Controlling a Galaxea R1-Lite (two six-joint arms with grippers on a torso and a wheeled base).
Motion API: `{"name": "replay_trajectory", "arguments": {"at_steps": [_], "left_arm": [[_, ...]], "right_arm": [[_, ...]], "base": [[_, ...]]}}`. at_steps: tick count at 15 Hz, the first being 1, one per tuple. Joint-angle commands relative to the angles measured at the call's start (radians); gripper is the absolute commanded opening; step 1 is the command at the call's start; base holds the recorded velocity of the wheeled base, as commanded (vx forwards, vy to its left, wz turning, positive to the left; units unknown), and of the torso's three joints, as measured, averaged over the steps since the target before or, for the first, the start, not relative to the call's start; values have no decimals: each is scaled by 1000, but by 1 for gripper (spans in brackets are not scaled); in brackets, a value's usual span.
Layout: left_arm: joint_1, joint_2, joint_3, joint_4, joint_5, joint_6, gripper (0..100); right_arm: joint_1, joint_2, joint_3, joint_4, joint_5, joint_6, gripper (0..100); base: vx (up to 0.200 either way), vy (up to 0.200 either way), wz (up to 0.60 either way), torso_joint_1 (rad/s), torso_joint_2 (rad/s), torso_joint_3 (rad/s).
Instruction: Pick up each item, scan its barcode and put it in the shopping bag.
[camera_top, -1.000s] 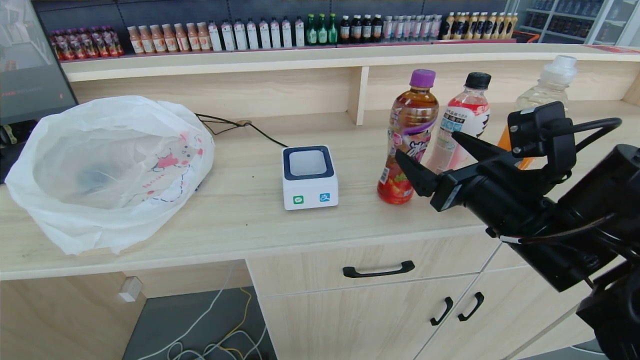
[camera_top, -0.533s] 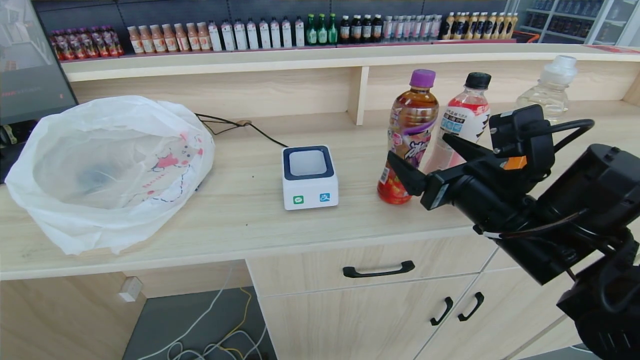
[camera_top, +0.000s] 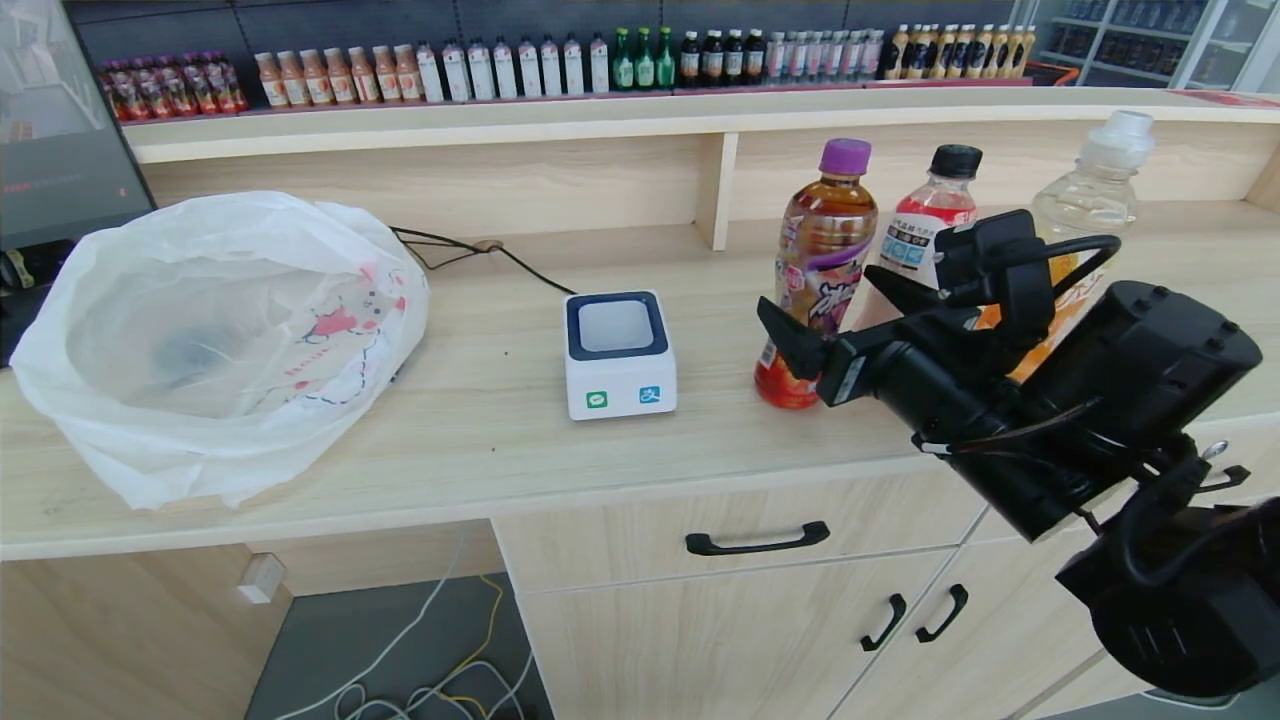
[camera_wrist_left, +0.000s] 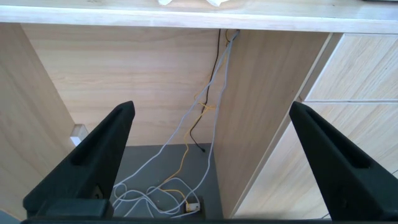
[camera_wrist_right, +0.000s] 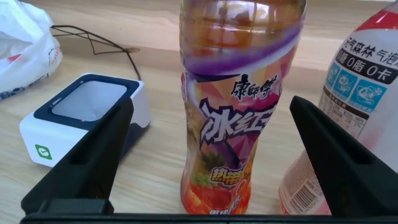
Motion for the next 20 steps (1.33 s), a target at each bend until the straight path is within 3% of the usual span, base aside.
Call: {"name": "replay_trajectory", "arguments": {"at_steps": [1,20], "left_arm": [[0,0,0,-1,0,0,100],[0,0,0,-1,0,0,100]], "right_arm": [[-3,25,-19,-1,1,0,100],[-51,122,-141,-1,1,4,100]], "base": [[0,0,0,0,0,0],[0,0,0,0,0,0]]}}
